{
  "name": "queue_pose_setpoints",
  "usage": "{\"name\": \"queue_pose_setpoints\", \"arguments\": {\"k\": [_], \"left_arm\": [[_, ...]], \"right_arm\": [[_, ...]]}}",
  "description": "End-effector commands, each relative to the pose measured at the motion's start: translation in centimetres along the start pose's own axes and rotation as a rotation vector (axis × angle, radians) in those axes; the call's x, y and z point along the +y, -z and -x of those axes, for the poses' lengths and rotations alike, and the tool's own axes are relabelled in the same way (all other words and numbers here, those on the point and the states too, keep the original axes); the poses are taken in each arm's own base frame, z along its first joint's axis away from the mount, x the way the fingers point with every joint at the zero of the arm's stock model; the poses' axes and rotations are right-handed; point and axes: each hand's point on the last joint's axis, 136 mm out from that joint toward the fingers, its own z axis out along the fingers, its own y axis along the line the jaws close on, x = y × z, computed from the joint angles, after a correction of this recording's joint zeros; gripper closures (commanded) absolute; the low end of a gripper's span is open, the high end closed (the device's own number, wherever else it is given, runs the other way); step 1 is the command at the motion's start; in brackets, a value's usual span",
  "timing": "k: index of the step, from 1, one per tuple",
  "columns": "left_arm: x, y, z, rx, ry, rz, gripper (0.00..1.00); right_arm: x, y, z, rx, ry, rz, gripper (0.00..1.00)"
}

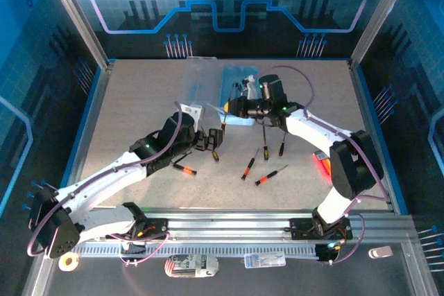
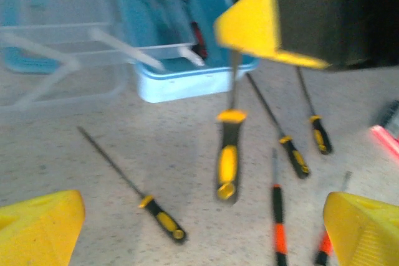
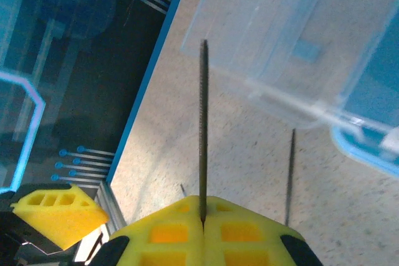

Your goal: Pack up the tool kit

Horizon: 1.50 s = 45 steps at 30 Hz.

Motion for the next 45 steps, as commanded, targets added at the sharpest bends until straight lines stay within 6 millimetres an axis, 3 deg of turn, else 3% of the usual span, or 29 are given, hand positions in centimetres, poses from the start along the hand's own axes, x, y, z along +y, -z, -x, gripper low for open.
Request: {"name": "queue_pose_setpoints", "arguments": {"k": [1,6,14,18,22,27,33,41,45], "left_arm": [[4.7,-0.5,-2.0,0.004,0.032,0.221,0.01],[8.3,-0.1,-3.9,-0.002,0.121,0.367,0.01],[13.1,0.7,-6.7,0.061,0.310,0.503,0.01],[12.8,0.6,-7.0,0.067,0.342,0.454,0.01],[12.8,0.8,-7.1,0.063,0.351,0.446,0.01],[12.9,0.8,-7.3,0.081,0.353,0.449,0.01],[12.7,1.0,-6.7,0.072,0.346,0.436,0.01],[12.4,1.0,-6.5,0.083,0.359,0.420,0.01],[11.6,0.8,-6.0,0.067,0.357,0.372,0.01]], "right_arm": [[-2.0,0.9,1.8,-0.022,0.001,-0.048,0.94],[-3.9,1.9,4.4,-0.064,-0.028,-0.073,0.94],[-5.6,0.8,8.5,-0.104,-0.047,-0.087,0.94],[-7.1,-0.1,10.7,-0.138,-0.081,-0.095,0.94],[-7.2,-1.1,12.3,-0.145,-0.095,-0.076,0.93],[-7.9,-2.7,13.4,-0.137,-0.130,-0.060,0.93],[-9.2,-5.4,13.5,-0.105,-0.163,-0.052,0.93],[-9.1,-9.8,12.6,-0.022,-0.187,0.000,0.92],[-8.8,-11.0,12.2,0.000,-0.181,0.013,0.92]]}}
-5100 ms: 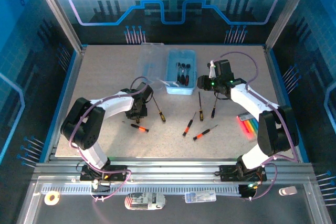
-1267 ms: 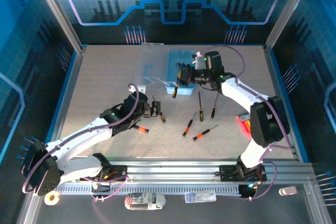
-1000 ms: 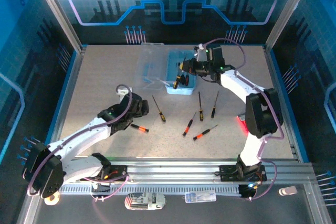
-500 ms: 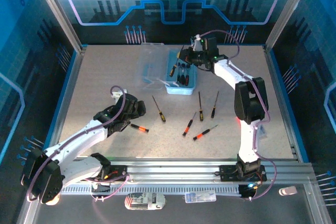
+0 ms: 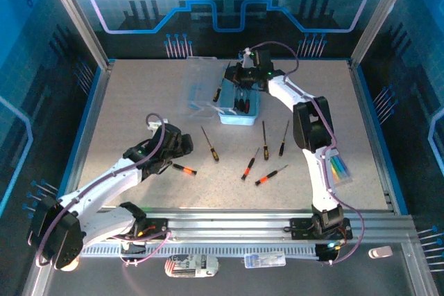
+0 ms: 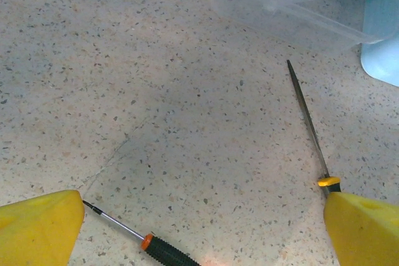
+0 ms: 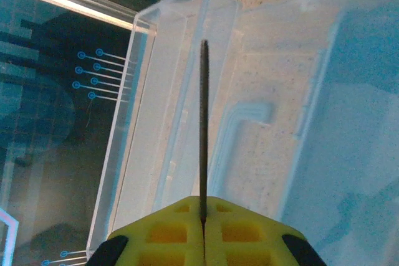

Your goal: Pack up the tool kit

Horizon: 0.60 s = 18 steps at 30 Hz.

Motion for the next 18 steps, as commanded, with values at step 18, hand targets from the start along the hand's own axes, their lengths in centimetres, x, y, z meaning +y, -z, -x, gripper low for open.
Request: {"name": "queue_pose_setpoints", "arguments": {"k": [18], "left_arm": [[-1.7,0.4,0.5,0.023,-0.001,-0.074,0.01]], "right_arm": [[-0.3,-3.6,-2.5,0.158,-0.005,-0.025,0.83]]}}
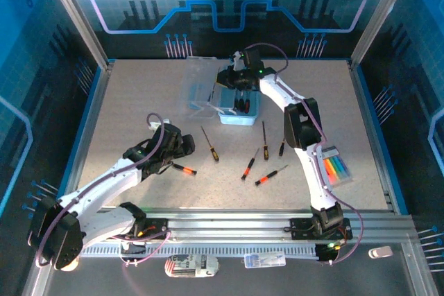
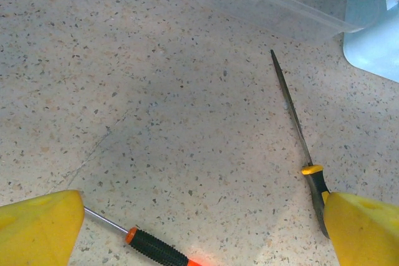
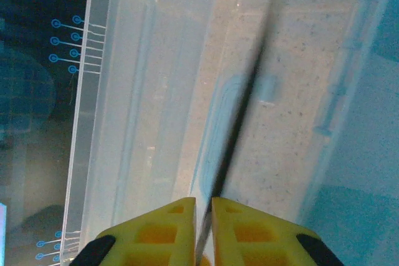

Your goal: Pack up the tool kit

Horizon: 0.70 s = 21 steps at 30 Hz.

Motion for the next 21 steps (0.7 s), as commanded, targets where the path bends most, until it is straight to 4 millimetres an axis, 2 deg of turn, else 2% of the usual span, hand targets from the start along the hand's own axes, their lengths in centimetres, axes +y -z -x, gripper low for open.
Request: {"name": "queue_pose_setpoints", "arguments": {"k": [1,5,10,13,18,21], "left_arm": [[-1.0,0.4,0.9,-0.005,-0.003,-0.032,0.01],[-1.3,0.1,0.9,0.005,0.003,-0.034,0.01],[-1.8,-0.3,0.6,0.030,-0.001,-0.048,0.01],[-2.2,-0.3,0.6,0.046,-0.005,-0.059,0.00],[-2.6,-0.3,0.4,0.070,-0.009,-0.065,0.01],[-2.3,-0.6,0.1,0.092,-0.001,-0.032,0.03]], "right_arm": [[0.4,-0.4,-0.7,0.043,0.014,-0.004,0.83],[0.3,-0.1,-0.4,0.042,0.010,-0.003,0.82],[1.9,1.4,0.2,0.020,0.047,0.006,0.78],[3.3,3.0,0.7,-0.012,0.076,0.005,0.77],[6.8,7.3,1.4,-0.105,0.137,0.029,0.74],[7.9,9.4,0.6,-0.143,0.168,0.034,0.72]]}}
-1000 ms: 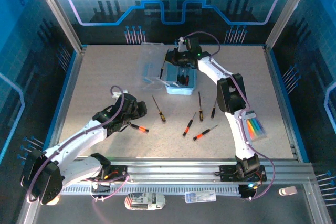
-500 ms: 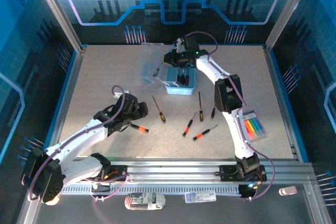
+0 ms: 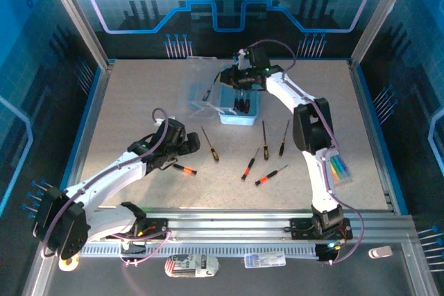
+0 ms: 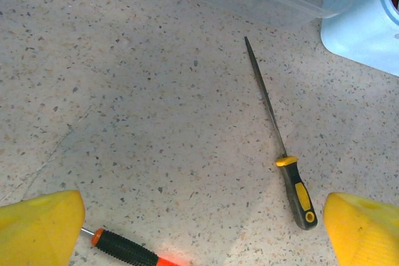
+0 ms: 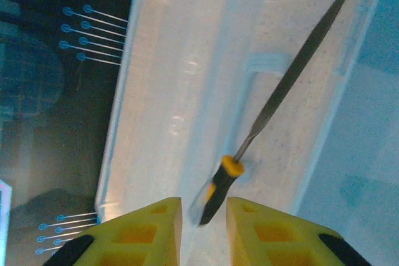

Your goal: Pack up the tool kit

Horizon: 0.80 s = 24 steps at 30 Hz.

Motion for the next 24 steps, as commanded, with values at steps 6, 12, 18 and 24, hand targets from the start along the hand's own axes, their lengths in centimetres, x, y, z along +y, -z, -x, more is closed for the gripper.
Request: {"name": "queue_pose_setpoints", "arguments": {"k": [6,12,18,24], "left_arm": [[-1.1,-0.7,-1.0,0.039,-0.048,0.125,0.09],[-4.6,-2.5,-3.0,0.117,-0.083,0.081,0.10],[-6.9,-4.6,-5.7,0.198,-0.157,0.122,0.11],[-7.5,-6.2,-8.2,0.263,-0.211,0.171,0.20]], "right_arm": [[2.6,7.5,-2.1,-0.181,0.120,0.002,0.66],[-2.2,9.7,-7.0,-0.209,0.059,-0.131,0.61],[-4.2,12.0,-9.5,-0.205,0.062,-0.180,0.57],[-4.1,13.2,-10.3,-0.212,0.083,-0.175,0.57]]}}
